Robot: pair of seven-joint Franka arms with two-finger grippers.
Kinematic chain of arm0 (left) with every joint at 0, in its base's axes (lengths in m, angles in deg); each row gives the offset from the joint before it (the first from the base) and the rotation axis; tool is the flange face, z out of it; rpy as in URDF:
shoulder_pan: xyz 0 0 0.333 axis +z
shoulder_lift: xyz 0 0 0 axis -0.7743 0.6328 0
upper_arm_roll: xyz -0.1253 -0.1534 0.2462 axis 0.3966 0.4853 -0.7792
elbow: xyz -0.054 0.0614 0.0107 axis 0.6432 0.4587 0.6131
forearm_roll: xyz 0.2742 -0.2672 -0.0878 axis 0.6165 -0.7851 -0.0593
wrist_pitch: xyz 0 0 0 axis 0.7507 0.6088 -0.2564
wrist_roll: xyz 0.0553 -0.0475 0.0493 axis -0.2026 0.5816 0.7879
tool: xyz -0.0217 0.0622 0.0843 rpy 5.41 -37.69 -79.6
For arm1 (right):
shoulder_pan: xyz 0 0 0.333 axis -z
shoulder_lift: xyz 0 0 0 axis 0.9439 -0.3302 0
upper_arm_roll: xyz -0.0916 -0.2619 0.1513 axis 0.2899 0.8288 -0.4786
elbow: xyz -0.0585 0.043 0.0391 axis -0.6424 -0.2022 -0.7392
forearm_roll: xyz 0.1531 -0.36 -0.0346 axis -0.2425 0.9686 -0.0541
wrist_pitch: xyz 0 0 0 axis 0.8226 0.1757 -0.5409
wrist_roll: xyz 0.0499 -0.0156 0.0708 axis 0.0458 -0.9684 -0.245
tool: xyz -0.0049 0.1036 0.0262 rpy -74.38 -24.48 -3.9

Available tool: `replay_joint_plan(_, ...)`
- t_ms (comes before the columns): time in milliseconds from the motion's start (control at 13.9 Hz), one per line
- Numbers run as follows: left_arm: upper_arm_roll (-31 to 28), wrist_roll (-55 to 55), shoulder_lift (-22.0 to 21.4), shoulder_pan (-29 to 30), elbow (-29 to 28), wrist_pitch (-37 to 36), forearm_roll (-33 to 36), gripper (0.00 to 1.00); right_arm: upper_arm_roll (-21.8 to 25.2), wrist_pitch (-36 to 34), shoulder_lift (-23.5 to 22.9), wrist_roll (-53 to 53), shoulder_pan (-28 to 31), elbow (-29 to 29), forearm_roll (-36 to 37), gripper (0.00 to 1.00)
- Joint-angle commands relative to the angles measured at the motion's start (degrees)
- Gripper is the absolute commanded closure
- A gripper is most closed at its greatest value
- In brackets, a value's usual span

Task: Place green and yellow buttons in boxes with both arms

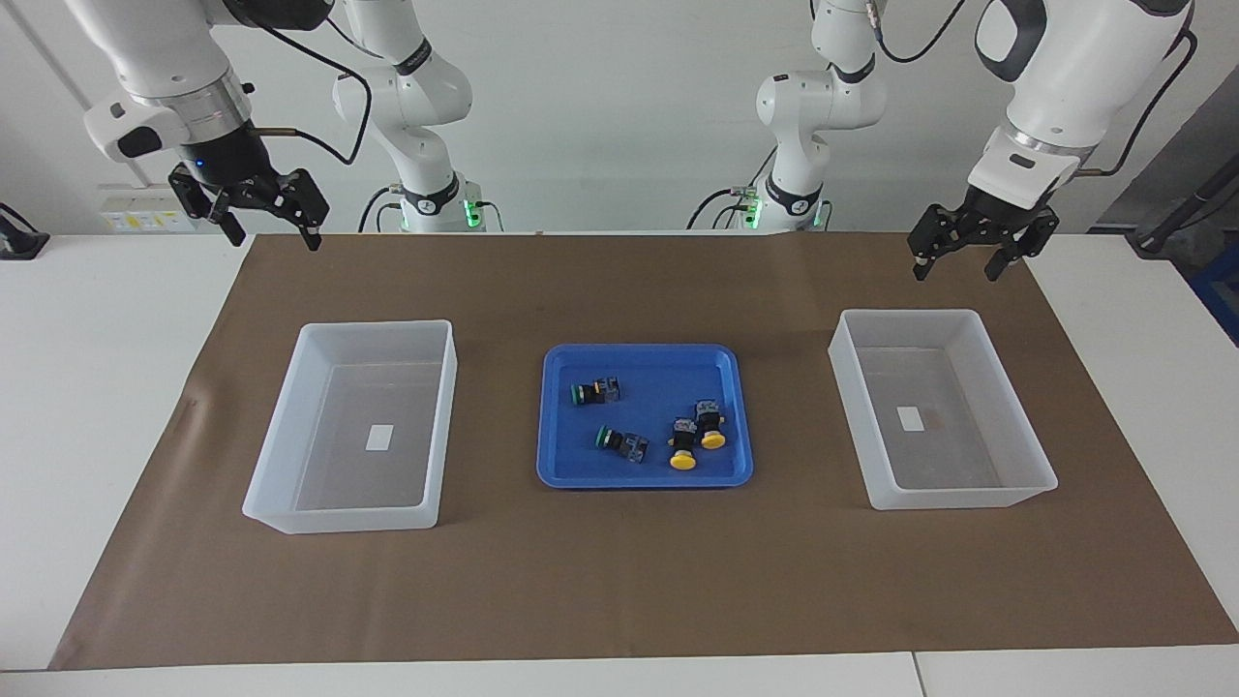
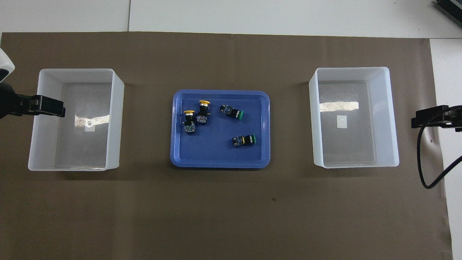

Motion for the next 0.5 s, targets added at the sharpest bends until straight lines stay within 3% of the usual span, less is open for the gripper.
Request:
replay_joint_plan(0, 0.23, -0.03, -0.92, 0.55, -0.94, -0.4, -0.86, 0.0, -0.26, 0.16, 1.62, 0.94, 0.26, 1.79, -1.05, 0.0)
replay_joint_plan(432, 0.23, -0.03, -0.92, 0.55, -0.94, -0.4, -0.86, 0.0, -0.26, 0.59, 1.8, 0.85, -1.06, 2.31, -1.14, 0.0)
